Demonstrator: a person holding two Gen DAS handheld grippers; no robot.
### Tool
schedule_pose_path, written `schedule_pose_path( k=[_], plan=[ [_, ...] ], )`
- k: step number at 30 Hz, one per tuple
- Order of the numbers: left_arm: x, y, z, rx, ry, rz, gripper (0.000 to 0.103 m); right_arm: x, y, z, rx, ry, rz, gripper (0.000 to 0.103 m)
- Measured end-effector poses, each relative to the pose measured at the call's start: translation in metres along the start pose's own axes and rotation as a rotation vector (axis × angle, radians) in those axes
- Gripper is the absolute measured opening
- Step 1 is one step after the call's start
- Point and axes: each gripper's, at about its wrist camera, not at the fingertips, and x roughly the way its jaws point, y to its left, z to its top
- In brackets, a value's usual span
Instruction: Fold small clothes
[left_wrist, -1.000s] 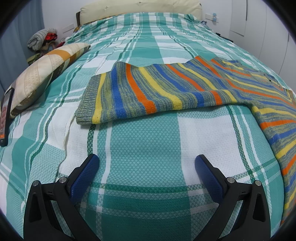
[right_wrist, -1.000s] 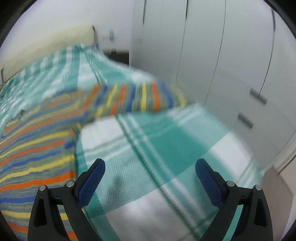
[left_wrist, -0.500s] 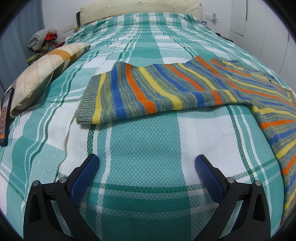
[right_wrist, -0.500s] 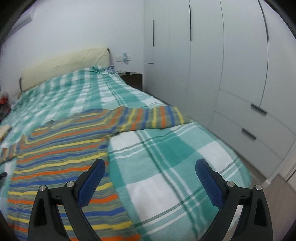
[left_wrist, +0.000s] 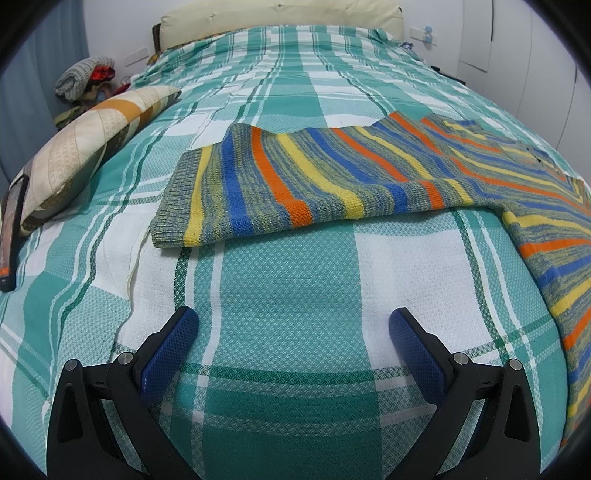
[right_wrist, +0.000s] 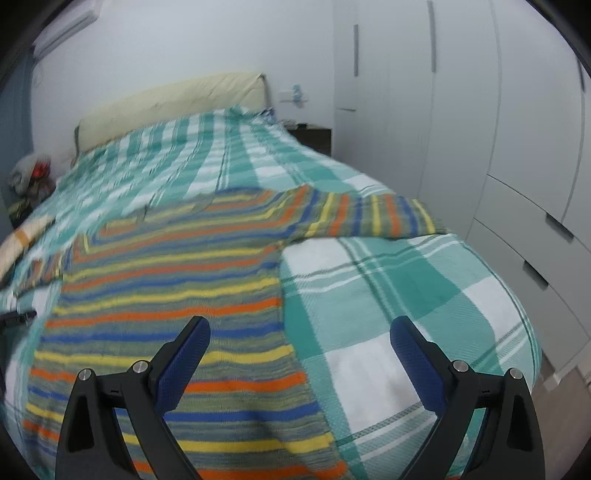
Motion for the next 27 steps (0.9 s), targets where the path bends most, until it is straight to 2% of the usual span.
schedule_pose_path(
  k=[13, 21, 27],
  plan=[
    [0.001, -0.001, 0.001, 0.002, 0.004, 0.005, 0.103, 0.027, 0.018, -0.018, -0.078, 0.088, 0.074, 0.097],
    [0.001, -0.003, 0.001, 0.003, 0.006, 0.006, 0.103, 0.027, 0.044, -0.025, -0.19, 0.076, 0.129, 0.097],
    [0.002, -0.002, 0.001, 0.003, 0.013, 0.008, 0.103, 0.045, 0.051, -0.037, -0.21, 0.173, 0.145, 0.097]
  ],
)
